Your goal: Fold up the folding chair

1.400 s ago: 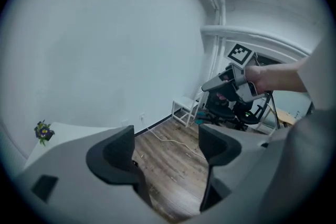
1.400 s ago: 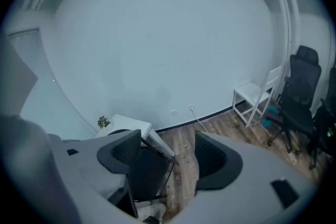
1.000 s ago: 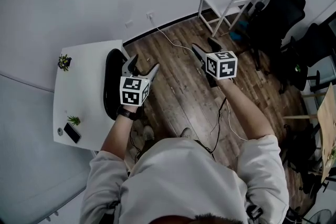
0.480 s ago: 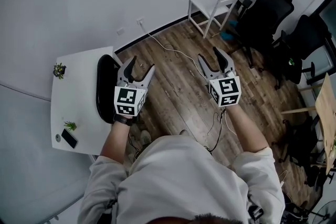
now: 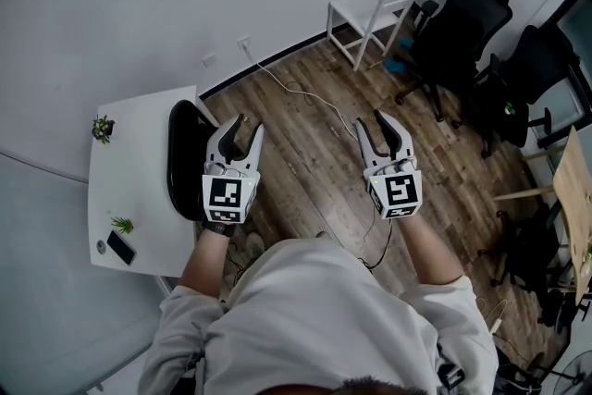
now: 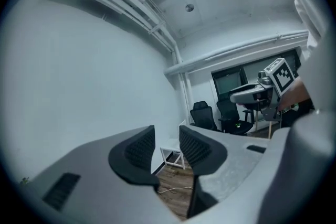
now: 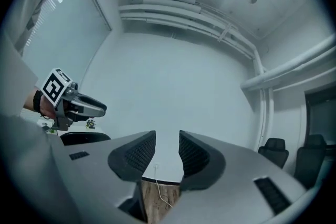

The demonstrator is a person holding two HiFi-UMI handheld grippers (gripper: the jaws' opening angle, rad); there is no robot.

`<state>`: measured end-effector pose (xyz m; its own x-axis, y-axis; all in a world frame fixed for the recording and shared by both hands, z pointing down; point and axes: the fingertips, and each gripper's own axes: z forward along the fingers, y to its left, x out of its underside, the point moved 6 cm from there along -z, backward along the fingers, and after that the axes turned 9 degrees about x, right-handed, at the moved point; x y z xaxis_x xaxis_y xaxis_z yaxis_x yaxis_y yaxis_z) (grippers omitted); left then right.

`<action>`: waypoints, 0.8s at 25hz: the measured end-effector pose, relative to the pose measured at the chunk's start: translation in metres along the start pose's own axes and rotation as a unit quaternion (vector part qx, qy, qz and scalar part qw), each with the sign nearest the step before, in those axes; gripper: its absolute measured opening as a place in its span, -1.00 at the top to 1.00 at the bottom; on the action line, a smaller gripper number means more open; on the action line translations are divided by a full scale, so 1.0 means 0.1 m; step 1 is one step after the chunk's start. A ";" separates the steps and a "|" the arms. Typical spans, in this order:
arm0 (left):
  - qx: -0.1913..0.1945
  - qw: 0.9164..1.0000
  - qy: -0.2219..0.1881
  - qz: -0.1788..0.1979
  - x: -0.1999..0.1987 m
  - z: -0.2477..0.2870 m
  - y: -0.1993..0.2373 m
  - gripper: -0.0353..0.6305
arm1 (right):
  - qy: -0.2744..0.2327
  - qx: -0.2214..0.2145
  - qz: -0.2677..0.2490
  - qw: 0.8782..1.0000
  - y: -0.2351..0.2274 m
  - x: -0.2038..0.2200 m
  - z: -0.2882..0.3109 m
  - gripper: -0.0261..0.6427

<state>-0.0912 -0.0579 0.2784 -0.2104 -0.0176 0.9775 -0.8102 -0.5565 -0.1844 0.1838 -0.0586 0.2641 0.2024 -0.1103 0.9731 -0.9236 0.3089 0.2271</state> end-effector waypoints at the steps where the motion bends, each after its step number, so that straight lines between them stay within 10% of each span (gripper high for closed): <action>1: -0.003 1.000 -0.001 -0.002 0.01 -0.02 -0.01 0.46 | -0.004 -0.001 -0.005 1.000 0.02 -0.01 -0.03 0.46; 20: -0.035 0.999 -0.004 -0.003 0.09 -0.22 0.11 0.87 | 0.012 0.026 0.010 1.000 0.06 0.13 -0.21 0.86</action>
<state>-0.1141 -0.0456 0.2829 -0.2005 -0.0209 0.9795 -0.8477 -0.4974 -0.1841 0.1881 -0.0386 0.2786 0.1906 -0.0824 0.9782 -0.9430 0.2617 0.2057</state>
